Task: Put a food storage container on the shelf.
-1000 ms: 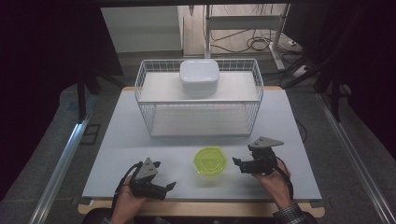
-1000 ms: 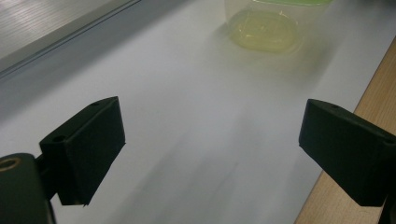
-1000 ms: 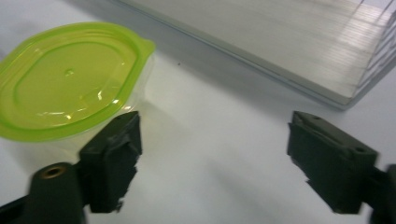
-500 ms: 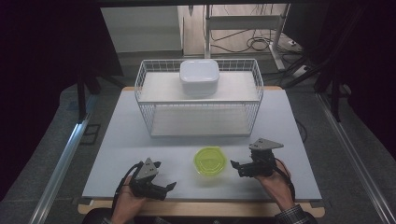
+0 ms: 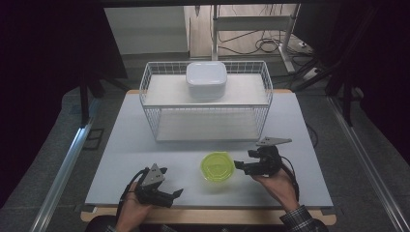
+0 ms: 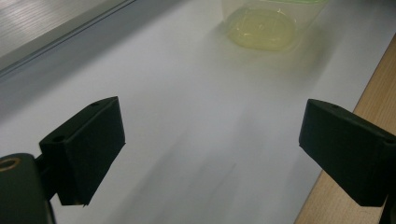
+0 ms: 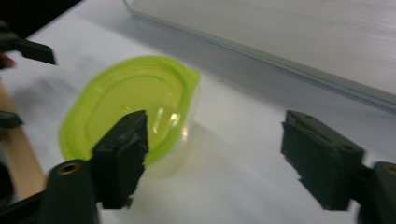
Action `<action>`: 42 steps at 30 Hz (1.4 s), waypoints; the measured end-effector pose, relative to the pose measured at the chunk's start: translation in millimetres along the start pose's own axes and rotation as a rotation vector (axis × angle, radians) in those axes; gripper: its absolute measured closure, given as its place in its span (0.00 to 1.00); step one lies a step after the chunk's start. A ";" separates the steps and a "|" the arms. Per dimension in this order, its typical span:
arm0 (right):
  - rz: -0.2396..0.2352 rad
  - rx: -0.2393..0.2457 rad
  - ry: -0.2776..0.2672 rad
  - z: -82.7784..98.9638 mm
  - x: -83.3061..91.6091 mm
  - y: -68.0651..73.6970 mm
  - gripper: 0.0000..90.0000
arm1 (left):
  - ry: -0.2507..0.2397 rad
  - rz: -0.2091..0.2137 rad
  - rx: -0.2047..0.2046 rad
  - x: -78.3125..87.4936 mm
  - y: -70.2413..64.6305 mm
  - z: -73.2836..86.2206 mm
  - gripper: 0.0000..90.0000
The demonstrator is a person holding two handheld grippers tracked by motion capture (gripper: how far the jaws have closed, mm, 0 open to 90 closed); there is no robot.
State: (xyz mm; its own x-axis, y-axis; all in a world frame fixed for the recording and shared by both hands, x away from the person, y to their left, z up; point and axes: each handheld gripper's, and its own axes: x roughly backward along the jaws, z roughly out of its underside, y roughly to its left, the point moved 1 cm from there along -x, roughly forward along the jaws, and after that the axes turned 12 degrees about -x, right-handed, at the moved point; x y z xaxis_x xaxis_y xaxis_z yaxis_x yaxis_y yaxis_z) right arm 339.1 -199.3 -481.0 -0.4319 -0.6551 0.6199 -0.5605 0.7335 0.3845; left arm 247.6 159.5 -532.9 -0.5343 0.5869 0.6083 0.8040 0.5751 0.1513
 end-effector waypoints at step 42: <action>-0.277 -0.291 0.186 -19.9 -34.3 -9.6 0.91 | 0.009 0.007 -0.027 -1.1 -2.7 -1.0 0.07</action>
State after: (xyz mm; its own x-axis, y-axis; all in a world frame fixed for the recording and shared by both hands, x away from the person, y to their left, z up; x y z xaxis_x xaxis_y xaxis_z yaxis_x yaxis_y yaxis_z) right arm 373.3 -180.3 -492.4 -0.1437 -0.8100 0.5686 -0.4038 0.5725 0.7135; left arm 246.3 156.7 -533.1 -0.5265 0.5857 0.6163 0.8145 0.5553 0.1680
